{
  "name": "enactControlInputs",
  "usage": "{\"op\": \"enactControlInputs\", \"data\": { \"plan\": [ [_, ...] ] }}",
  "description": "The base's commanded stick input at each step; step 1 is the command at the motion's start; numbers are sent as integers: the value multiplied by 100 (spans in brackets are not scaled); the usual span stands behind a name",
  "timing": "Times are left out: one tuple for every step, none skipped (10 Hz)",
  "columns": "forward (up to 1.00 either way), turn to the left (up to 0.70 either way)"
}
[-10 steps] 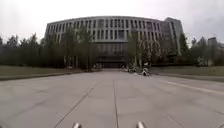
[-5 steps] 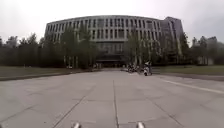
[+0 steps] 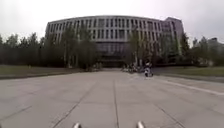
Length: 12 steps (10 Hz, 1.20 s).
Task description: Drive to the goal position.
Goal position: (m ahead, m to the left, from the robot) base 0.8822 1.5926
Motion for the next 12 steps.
{"op": "enactControlInputs", "data": {
  "plan": [
    [50, 0],
    [50, 0],
    [50, 0],
    [50, 0],
    [50, 0],
    [50, 0],
    [50, 0],
    [50, 0],
    [50, 0],
    [50, 0],
    [50, 0],
    [50, 0]
  ]
}}
